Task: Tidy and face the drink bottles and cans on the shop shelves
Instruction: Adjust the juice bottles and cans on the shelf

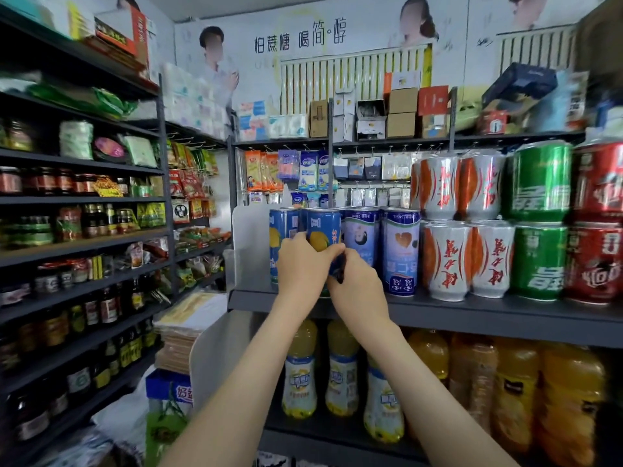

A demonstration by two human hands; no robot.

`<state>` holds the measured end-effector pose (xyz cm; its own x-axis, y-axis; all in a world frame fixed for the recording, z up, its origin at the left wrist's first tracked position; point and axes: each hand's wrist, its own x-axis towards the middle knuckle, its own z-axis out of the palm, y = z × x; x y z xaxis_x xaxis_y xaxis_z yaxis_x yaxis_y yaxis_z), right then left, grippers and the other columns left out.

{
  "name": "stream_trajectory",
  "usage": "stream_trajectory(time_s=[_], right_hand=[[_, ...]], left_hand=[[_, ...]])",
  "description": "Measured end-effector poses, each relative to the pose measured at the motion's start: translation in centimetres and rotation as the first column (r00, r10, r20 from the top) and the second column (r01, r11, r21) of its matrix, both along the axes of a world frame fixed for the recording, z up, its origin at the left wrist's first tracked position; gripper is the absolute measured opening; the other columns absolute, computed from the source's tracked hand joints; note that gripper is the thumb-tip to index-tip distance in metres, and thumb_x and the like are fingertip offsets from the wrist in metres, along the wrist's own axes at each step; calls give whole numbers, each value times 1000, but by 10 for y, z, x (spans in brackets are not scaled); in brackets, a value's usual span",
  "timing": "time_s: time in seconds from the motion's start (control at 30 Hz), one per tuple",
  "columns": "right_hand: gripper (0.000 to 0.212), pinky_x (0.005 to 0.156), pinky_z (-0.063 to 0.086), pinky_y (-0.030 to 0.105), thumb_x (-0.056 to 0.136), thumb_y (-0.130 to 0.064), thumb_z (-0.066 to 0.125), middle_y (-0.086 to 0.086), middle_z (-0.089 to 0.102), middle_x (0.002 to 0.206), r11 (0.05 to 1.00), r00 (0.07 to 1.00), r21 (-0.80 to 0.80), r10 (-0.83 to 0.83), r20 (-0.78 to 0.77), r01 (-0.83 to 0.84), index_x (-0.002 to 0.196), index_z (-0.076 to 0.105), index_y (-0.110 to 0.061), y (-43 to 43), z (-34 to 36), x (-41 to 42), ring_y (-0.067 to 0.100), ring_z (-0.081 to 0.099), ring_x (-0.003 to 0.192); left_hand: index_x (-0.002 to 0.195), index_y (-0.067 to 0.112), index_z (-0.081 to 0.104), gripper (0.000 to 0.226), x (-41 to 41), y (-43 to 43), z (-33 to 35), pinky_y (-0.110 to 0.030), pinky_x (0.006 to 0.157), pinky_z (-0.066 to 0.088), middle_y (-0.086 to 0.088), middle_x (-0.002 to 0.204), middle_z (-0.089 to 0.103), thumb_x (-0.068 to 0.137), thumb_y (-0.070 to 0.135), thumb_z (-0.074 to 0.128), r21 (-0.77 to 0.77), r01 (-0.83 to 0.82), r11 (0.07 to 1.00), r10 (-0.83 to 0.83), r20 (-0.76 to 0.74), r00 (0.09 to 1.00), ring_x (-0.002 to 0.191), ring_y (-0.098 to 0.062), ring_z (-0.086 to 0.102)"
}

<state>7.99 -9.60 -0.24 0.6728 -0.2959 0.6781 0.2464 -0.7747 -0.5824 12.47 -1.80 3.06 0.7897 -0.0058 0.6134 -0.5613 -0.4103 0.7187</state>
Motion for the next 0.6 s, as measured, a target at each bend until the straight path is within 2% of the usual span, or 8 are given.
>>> stream_trajectory(time_s=[0.13, 0.3, 0.47, 0.6], right_hand=[[26, 75, 43, 32, 92, -15, 52, 12, 61, 114, 997, 998, -51, -53, -37, 51, 116, 47, -6, 3, 4, 4, 29, 58, 103], [20, 73, 43, 32, 94, -15, 48, 14, 60, 112, 996, 994, -50, -79, -80, 76, 112, 47, -6, 6, 9, 8, 30, 58, 101], [25, 71, 40, 29, 94, -20, 52, 15, 59, 113, 998, 991, -22, -53, -122, 51, 112, 48, -4, 11, 14, 25, 31, 58, 102], [29, 75, 44, 32, 93, -19, 56, 18, 60, 111, 999, 992, -41, -14, -126, 8, 115, 48, -2, 12, 8, 32, 33, 58, 103]], left_hand=[[129, 8, 43, 65, 2, -4, -5, -36, 88, 45, -8, 122, 52, 81, 46, 66, 39, -14, 999, 13, 31, 999, 111, -25, 52], [131, 9, 44, 59, 6, 4, -12, -34, 93, 39, -10, 124, 44, 85, 40, 65, 119, -91, 989, 78, 109, 991, 119, -25, 42], [128, 11, 46, 48, 10, 21, -17, -31, 94, 37, -9, 124, 43, 86, 26, 64, 123, -127, 984, 110, 135, 985, 119, -23, 42], [123, 12, 50, 34, 1, 33, -35, -34, 90, 44, -6, 117, 48, 90, 19, 58, 53, -118, 992, 104, 216, 971, 108, -22, 51]])
